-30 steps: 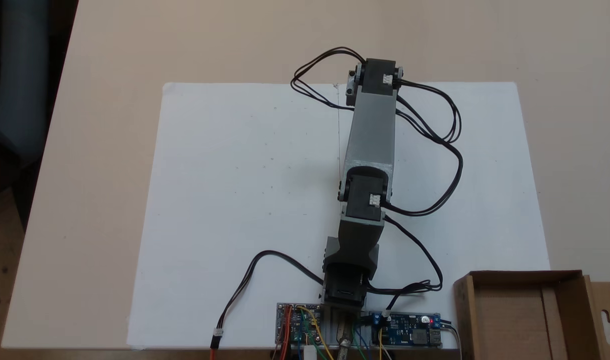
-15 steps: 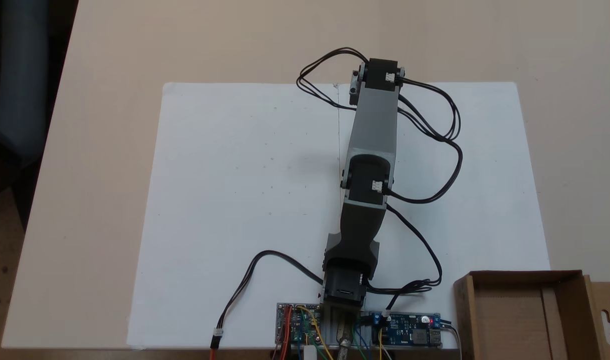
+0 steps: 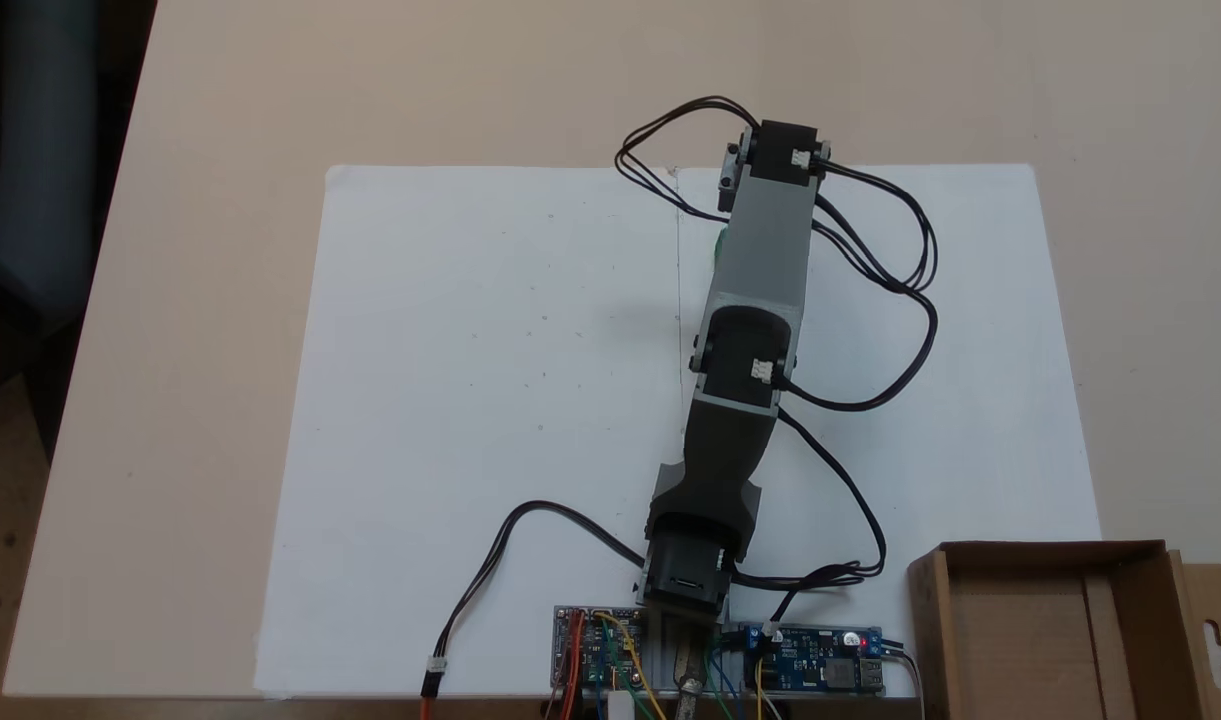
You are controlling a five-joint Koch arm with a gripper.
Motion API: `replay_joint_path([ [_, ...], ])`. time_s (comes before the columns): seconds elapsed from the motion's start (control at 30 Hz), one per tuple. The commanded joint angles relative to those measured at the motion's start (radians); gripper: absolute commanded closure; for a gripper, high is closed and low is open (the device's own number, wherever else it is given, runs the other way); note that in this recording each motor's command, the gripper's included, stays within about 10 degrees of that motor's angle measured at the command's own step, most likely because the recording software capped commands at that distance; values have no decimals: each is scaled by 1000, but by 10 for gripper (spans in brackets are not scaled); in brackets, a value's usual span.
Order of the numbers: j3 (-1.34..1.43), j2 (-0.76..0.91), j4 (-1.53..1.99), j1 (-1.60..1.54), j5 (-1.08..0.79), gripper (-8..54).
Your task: Grasp a green dice and put it in the bin.
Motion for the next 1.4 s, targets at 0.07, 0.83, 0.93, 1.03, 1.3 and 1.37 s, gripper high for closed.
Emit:
replay_joint_path([
  [0.07,5,57,-11,14,-64,-5],
  [0.83,15,118,58,-81,-109,-14],
  [0.93,14,118,55,-84,-109,-15],
  [1.03,14,117,49,-83,-110,-15],
  [1.3,14,114,37,-78,-110,-15],
  [1.37,14,110,35,-78,-110,-15],
])
